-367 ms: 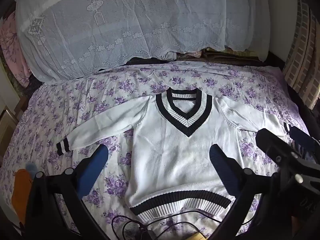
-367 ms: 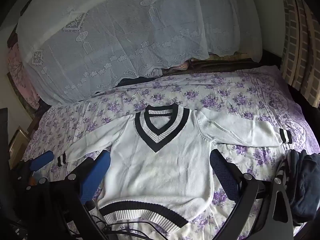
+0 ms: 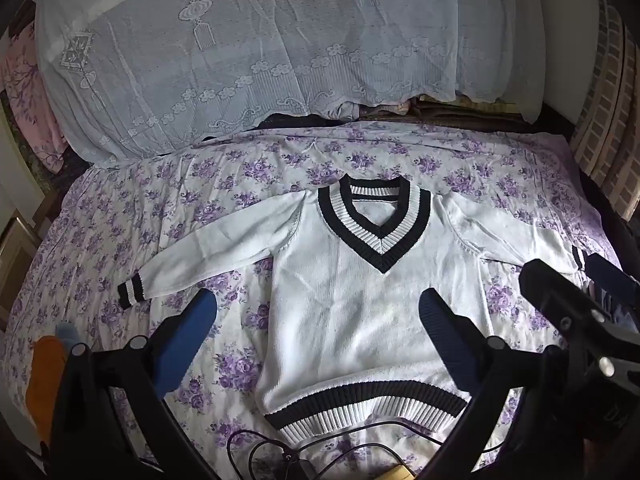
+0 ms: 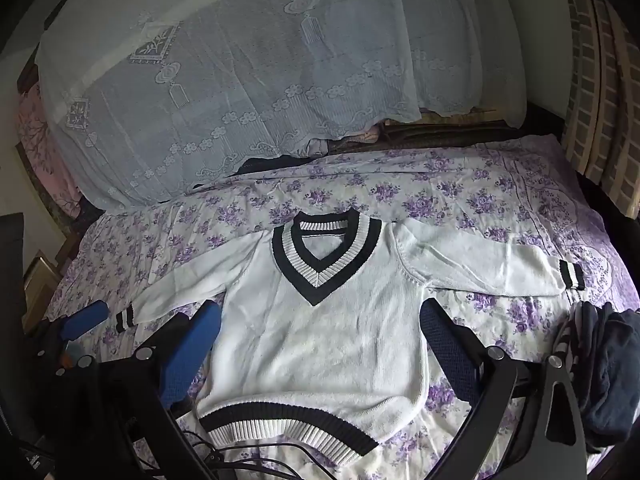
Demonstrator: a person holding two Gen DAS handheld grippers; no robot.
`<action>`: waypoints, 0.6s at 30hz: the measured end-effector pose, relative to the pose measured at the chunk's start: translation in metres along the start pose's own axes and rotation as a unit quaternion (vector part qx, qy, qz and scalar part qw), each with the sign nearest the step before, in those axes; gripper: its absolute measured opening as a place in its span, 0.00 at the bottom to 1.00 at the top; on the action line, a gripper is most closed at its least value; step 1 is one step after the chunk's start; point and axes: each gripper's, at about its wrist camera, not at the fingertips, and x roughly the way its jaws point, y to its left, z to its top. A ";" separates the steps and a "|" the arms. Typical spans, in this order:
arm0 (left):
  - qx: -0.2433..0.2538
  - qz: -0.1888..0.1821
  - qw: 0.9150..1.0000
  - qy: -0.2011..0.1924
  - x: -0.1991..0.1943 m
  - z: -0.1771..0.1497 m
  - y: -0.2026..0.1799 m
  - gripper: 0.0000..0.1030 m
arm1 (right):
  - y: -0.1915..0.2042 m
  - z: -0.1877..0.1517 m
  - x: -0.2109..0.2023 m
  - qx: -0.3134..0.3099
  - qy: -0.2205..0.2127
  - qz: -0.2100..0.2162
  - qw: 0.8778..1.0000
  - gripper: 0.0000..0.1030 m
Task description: Fold small clothes
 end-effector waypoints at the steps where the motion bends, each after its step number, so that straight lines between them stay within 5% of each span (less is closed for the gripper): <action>1: 0.000 0.000 1.000 0.000 0.000 0.000 0.000 0.96 | 0.000 0.000 0.001 0.000 0.000 0.000 1.000 0.97; 18: -0.008 0.010 1.000 0.004 0.005 -0.005 0.007 0.96 | 0.001 -0.003 0.003 0.003 0.004 0.004 1.000 0.97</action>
